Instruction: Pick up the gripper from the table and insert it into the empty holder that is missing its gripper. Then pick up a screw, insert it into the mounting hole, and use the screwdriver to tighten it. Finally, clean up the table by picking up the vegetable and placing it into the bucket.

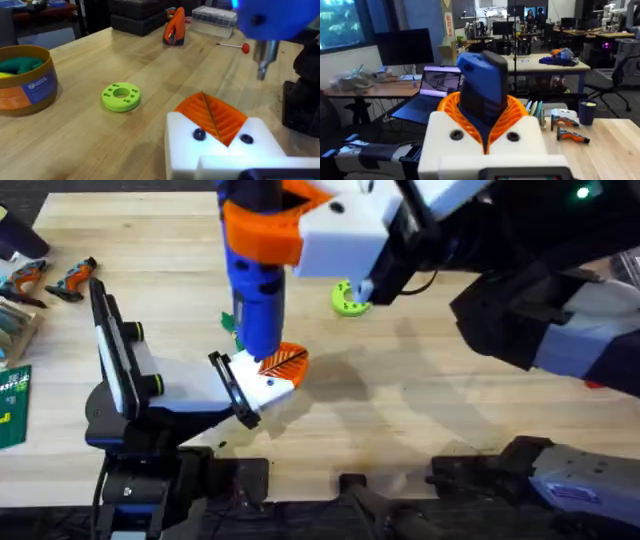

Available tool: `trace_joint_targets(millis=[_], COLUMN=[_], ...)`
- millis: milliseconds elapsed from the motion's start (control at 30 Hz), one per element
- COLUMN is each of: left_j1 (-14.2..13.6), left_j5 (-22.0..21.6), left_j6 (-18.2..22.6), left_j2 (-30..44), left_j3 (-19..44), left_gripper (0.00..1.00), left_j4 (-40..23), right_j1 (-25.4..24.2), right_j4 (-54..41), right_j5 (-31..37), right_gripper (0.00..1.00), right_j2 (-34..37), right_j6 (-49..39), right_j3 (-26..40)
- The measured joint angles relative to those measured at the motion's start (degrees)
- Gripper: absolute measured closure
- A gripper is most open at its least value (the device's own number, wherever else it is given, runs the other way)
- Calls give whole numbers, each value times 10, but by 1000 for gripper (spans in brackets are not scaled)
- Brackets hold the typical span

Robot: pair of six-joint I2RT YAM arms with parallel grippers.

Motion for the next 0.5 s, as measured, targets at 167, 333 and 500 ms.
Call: trace_joint_targets(millis=[167,333,500], left_j1=[0,0,0], left_j5=[0,0,0], left_j6=[0,0,0], left_j2=[0,0,0], left_j3=[0,0,0], left_gripper=[993,993,993], left_j4=[0,0,0], right_j1=[19,30,31], right_j4=[0,-2,-1], right_j5=[-2,-2,-2], right_gripper=[976,976,976], right_j2=[18,38,39], right_j6=[-42,-84,-107], right_j3=[0,0,0])
